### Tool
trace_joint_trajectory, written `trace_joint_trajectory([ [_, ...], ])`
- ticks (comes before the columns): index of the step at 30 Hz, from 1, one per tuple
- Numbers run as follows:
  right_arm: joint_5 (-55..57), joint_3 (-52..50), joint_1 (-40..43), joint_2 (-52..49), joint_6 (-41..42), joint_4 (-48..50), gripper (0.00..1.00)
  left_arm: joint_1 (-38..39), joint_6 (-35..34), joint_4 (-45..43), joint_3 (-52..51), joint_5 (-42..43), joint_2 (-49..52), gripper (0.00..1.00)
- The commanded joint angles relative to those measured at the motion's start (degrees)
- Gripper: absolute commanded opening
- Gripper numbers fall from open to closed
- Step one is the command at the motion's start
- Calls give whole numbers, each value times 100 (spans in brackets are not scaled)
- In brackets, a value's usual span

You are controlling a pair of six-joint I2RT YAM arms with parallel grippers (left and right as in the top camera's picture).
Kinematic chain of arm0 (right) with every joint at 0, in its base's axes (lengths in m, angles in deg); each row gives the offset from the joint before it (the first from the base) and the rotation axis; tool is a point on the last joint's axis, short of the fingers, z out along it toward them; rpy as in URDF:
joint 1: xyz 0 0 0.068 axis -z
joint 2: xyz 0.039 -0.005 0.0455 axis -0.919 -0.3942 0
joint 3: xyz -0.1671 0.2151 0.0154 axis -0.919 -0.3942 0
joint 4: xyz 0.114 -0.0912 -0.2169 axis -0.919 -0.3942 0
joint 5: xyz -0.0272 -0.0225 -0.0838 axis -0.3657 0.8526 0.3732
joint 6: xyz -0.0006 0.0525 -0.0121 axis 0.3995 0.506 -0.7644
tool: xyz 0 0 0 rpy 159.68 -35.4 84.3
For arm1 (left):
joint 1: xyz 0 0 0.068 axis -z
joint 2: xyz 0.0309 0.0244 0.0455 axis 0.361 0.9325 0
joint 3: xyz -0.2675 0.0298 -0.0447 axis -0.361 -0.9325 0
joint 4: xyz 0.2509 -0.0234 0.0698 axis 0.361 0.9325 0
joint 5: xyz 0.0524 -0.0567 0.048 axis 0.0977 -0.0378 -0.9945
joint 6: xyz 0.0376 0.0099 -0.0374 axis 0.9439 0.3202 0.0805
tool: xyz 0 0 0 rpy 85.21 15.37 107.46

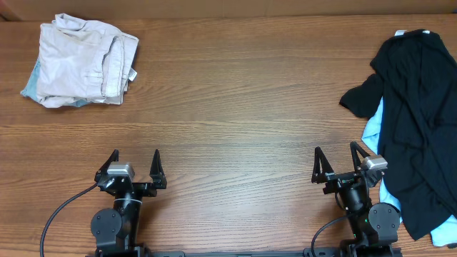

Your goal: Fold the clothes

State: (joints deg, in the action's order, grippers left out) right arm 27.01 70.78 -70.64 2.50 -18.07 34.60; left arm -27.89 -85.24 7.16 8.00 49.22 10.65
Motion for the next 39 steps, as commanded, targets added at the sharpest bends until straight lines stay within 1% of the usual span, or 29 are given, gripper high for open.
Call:
trace_joint_trajectory([
  [1, -24, -61, -35, 68, 24, 24, 100, 37, 149, -7, -28, 66, -66, 100],
  [34, -7, -61, -35, 68, 22, 26, 100, 37, 149, -7, -28, 48, -66, 100],
  [39, 66, -59, -35, 68, -24, 26, 100, 37, 146, -28, -28, 157, -66, 100],
])
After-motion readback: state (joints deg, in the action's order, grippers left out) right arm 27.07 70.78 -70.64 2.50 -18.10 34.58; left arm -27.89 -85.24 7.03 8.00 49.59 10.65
